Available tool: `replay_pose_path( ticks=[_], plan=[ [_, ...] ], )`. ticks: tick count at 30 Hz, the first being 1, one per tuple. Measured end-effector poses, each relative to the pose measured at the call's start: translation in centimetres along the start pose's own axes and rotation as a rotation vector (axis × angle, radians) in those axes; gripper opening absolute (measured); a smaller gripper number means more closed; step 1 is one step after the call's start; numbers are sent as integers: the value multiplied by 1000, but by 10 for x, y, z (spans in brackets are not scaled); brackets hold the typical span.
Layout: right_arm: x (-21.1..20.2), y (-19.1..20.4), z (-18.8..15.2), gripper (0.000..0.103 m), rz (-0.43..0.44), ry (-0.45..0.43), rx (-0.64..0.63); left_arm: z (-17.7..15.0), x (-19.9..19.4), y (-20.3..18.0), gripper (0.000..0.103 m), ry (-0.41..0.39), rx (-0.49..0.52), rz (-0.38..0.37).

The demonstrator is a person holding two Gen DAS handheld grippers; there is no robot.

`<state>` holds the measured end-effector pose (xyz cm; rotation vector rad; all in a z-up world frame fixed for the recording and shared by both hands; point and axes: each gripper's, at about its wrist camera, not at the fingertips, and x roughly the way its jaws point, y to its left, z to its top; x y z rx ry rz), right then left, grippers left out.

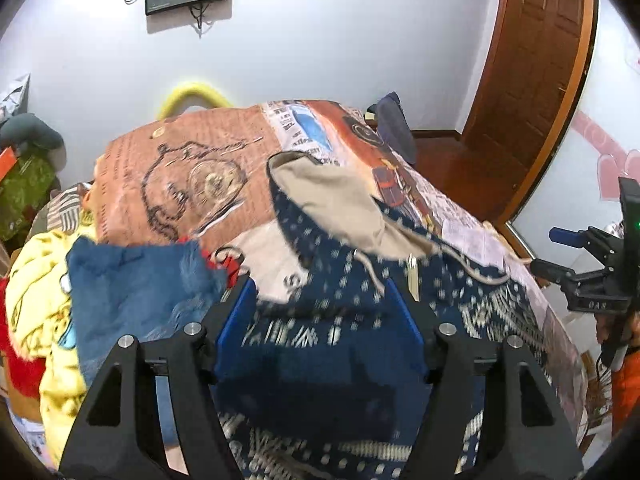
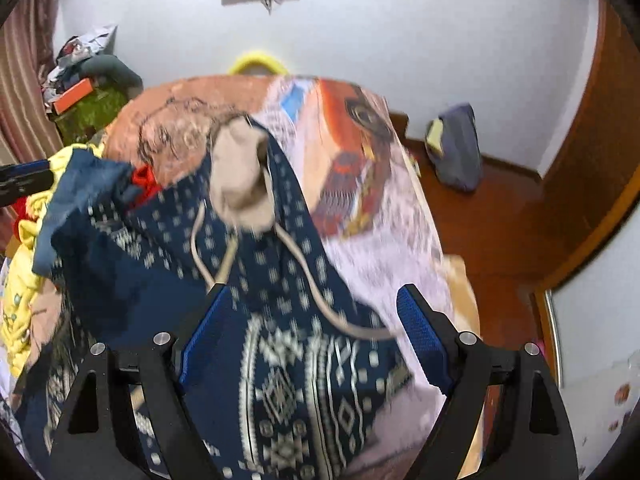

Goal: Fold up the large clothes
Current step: 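Grasp the beige hood edge with the left tool and lift it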

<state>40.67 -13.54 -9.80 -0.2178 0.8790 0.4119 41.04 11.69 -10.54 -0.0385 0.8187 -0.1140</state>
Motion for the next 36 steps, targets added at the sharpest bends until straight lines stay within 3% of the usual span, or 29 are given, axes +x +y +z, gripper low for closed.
replay_pose_path(
  ticks=[9,19,29,33,35,36],
  plan=[
    [53,16,55,82,21,1,-23,39,77,5,66,74,-102,-36],
    [159,20,84,82,52,176,21,38,191,37,66,269,-276,-39],
    [236,28,98,80,50,278,23,43,254,64,66,352,-441,-83],
    [251,33,102,68,7,273,-9,46,264,68,66,341,-442,-63],
    [252,33,102,50,29,263,1,47,264,67,65,333,-427,-57],
    [252,33,102,36,58,259,14,48,263,66,58,324,-418,-53]
  ],
)
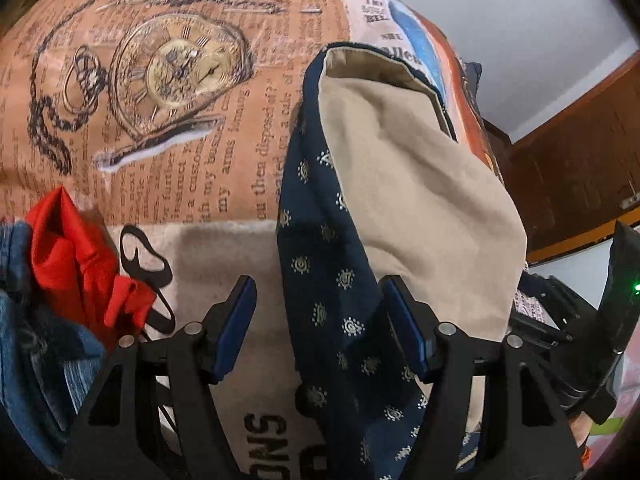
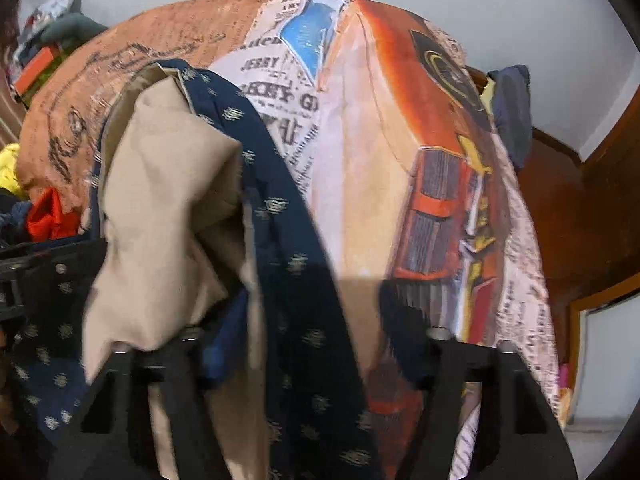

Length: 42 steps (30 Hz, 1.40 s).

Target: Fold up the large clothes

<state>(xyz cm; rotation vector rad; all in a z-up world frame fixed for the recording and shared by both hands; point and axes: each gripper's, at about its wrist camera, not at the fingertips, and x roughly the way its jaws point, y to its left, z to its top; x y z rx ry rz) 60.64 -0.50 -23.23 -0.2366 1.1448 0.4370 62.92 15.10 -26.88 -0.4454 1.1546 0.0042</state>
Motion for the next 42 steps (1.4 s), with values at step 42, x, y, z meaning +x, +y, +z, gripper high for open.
replay_pose_path(
  ticks=[42],
  plan=[
    [-162,35,-214,10,215,-61,-35,-217,-144,-17,9,-23,434,20]
  ],
)
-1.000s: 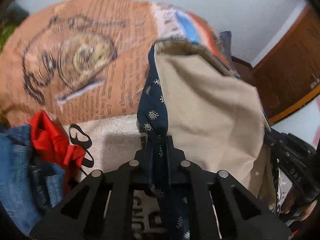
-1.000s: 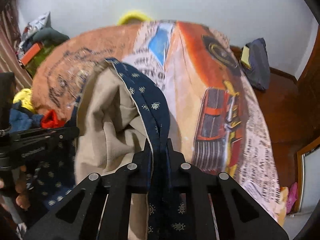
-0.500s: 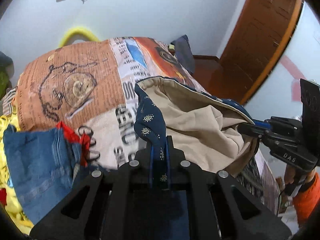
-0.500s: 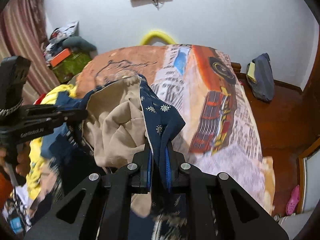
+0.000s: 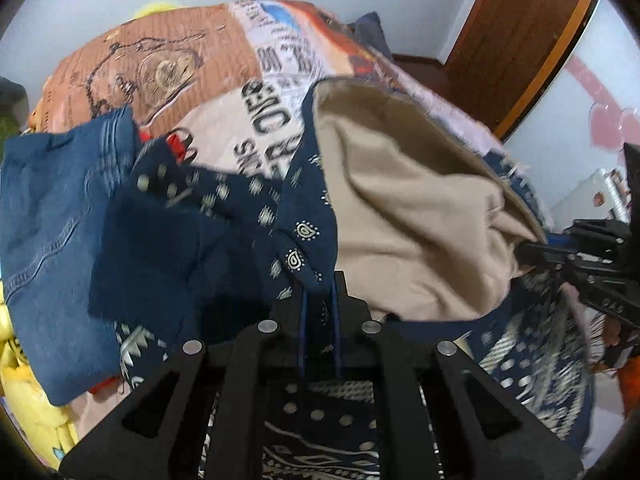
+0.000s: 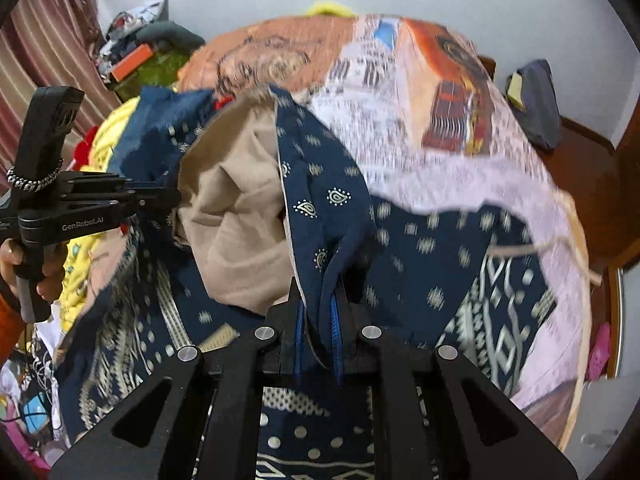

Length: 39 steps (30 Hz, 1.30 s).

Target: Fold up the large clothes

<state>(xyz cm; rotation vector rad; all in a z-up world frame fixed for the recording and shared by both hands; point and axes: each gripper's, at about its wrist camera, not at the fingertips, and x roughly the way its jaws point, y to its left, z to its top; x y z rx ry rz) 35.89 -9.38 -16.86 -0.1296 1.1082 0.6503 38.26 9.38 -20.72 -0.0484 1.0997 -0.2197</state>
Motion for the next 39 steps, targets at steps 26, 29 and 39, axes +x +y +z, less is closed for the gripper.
replay_pose_path(
  ticks=[26,29,39],
  plan=[
    [-10,7,30,57,-38,-111,9,28,-20,-9,37,-94,58,72],
    [3,4,41,57,-26,-94,28,44,-8,-2,38,-81,30,65],
    [45,7,67,57,13,-35,8,80,40,2,38,-37,-50,-29]
  ],
)
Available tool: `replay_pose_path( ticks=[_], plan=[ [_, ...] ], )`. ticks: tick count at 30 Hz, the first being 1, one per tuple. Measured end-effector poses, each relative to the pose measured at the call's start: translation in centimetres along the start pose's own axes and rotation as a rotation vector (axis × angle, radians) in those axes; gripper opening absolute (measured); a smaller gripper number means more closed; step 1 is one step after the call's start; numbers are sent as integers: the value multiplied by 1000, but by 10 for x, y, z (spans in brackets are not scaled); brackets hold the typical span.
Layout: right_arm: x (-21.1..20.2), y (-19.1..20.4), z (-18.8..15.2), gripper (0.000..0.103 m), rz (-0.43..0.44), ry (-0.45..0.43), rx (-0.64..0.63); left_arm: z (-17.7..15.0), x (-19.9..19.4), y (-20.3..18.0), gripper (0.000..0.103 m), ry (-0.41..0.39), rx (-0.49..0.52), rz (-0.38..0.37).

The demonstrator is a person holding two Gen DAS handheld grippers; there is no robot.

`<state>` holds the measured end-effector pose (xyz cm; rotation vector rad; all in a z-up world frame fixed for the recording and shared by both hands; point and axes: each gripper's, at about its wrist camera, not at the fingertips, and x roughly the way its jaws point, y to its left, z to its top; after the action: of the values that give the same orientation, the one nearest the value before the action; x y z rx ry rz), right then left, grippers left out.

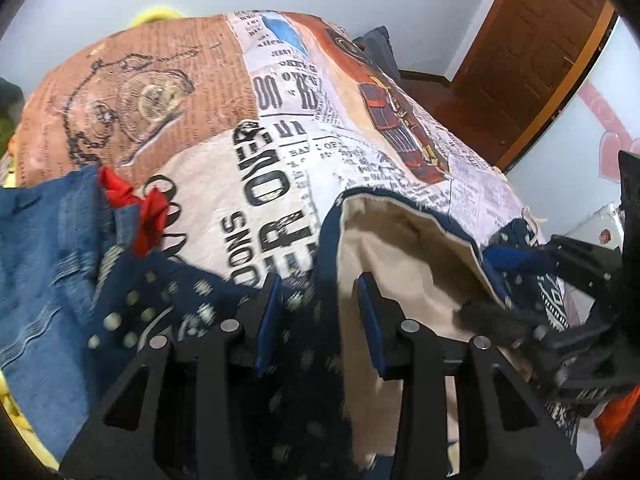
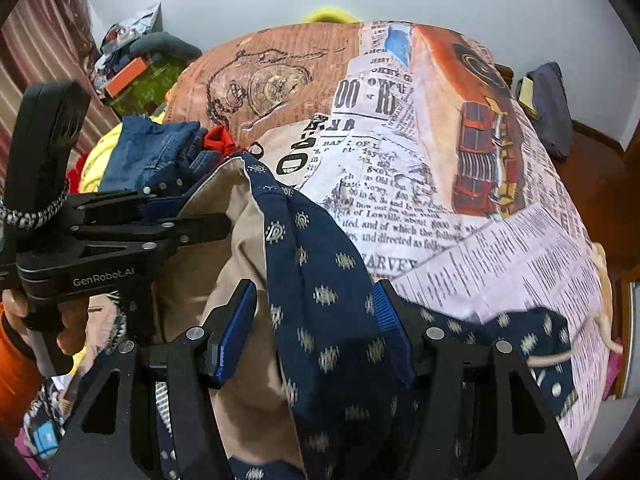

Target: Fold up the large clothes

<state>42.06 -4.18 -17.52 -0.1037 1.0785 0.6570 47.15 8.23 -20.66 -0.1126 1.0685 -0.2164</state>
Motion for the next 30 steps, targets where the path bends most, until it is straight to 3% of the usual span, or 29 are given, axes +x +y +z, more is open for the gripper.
replay_pose_path(
  ticks=[3,5,7,10,19,30],
  plan=[
    [5,1,1,56,-30,-10,-24,4,9,-3,38,10,-2,-11],
    [6,-1,1,49,-36,-20,-28,6,10,-5,31,2,0,-20],
    [5,-2,2,27,-38,-23,-32,7,8,-8,17,-2,8,-28],
    [2,-5,2,9,-44,-32,-26,7,-3,-11,7,-24,17,-47],
    [-54,6,-7,6,41,-116,-30,-8,-75,-25,5,-120,41,-196],
    [-109,46,-58,6,87,-93,-133,-68,-131,-61,5,-135,198,-187]
  ],
)
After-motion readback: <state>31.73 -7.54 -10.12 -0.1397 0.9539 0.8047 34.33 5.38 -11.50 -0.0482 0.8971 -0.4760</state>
